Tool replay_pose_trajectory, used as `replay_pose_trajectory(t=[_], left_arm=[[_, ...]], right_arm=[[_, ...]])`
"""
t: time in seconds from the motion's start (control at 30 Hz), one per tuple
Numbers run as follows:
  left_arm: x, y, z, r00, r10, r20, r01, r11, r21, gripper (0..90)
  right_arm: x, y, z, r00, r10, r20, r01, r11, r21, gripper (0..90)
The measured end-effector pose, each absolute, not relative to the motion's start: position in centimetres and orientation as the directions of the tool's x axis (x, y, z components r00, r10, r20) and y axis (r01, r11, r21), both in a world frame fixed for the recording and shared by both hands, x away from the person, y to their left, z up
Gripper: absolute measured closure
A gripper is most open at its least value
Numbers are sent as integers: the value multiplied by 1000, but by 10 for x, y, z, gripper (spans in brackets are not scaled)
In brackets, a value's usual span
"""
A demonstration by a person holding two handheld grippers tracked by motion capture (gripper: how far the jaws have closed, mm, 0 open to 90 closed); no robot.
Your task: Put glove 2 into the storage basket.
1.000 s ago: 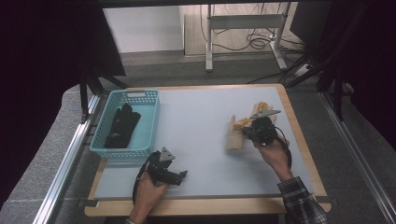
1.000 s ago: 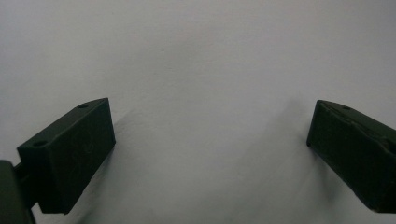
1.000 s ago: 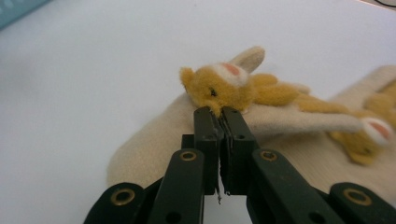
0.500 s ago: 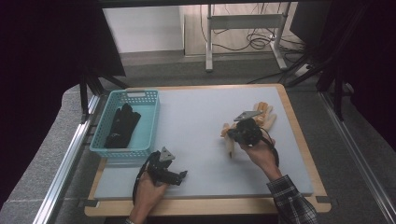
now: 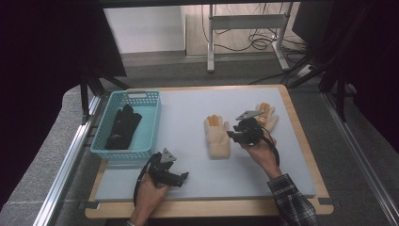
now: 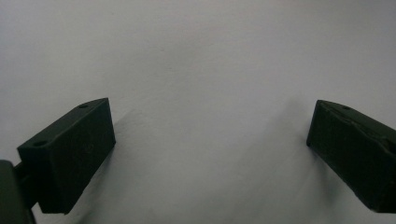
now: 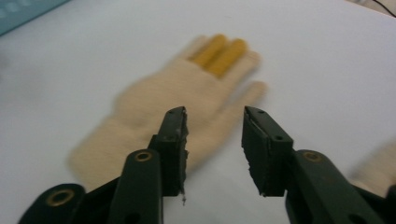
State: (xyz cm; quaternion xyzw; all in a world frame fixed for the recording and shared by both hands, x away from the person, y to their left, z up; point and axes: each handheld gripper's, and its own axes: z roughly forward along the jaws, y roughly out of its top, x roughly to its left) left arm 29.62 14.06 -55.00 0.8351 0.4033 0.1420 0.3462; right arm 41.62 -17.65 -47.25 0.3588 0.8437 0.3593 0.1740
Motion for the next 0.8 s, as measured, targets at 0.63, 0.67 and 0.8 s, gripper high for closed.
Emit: replay_pose_trajectory(t=[0.63, 0.67, 0.8], left_arm=[[296, 141, -550, 634, 772, -43, 576, -434, 693, 12], [296, 141, -550, 634, 772, -43, 576, -434, 693, 12], [296, 141, -550, 634, 772, -43, 575, -434, 693, 12]], right_arm=[[457, -270, -486, -455, 887, -85, 553, 356, 753, 486], [462, -271, -490, -446, 890, -93, 553, 356, 754, 450], [469, -271, -495, -443, 892, -89, 553, 350, 756, 393]])
